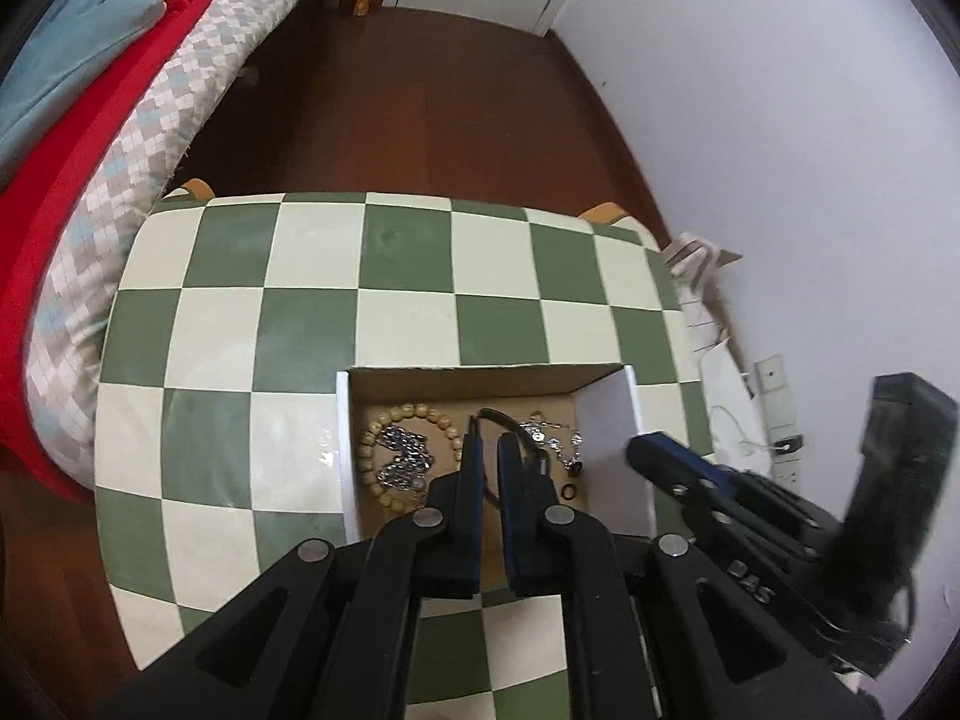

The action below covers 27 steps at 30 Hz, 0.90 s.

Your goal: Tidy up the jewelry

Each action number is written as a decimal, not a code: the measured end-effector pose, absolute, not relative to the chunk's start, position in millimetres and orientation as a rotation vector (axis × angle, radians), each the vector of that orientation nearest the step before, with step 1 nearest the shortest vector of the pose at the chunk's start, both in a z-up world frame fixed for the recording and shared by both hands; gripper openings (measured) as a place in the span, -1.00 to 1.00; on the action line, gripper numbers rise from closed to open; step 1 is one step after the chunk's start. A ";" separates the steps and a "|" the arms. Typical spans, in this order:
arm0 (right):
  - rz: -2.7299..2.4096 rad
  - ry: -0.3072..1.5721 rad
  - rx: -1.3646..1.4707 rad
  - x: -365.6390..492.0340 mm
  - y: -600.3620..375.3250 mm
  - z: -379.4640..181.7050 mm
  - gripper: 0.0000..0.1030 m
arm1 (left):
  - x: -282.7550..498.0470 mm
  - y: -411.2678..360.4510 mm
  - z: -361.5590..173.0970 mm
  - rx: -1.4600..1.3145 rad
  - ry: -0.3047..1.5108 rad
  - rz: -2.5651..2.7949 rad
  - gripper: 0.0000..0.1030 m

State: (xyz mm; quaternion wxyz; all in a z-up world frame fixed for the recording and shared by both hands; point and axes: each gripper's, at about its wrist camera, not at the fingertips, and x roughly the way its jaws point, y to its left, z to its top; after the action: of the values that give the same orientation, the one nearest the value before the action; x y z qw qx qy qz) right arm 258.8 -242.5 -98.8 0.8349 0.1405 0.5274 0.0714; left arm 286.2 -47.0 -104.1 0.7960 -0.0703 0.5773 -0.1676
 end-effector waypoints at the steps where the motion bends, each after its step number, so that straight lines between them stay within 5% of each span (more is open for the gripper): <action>1: 0.148 1.114 0.296 259.2 -243.3 -96.5 -0.58 | 286.8 -46.5 -102.6 -0.137 1.231 -0.342 -0.90; 3: 0.141 1.109 0.290 257.5 -245.4 -91.5 -0.15 | 285.7 -43.9 -98.6 -0.084 1.197 -0.286 -0.81; 5: 0.111 1.097 0.259 253.6 -246.4 -84.9 0.05 | 280.2 -39.2 -94.7 -0.013 1.150 -0.207 -0.19; 6: 0.095 1.096 0.241 251.2 -246.6 -82.0 0.16 | 276.6 -35.9 -92.9 0.011 1.124 -0.171 0.49; 7: 0.066 1.100 0.213 248.6 -246.2 -79.7 0.23 | 273.9 -33.1 -91.6 0.026 1.100 -0.145 0.83; 12: -0.046 1.142 0.068 234.6 -239.6 -79.0 0.95 | 252.8 -22.6 -93.4 0.132 1.029 -0.034 1.00; 27: -0.117 1.115 -0.048 162.3 -219.0 -43.1 1.00 | 162.3 -4.2 -59.7 0.115 0.961 0.037 1.00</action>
State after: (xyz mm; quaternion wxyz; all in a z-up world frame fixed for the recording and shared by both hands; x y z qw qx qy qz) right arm 162.3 -219.0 -43.1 0.8467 -0.0226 0.5287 -0.0555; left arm 162.3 -4.2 -59.7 0.8850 0.0555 0.4619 0.0179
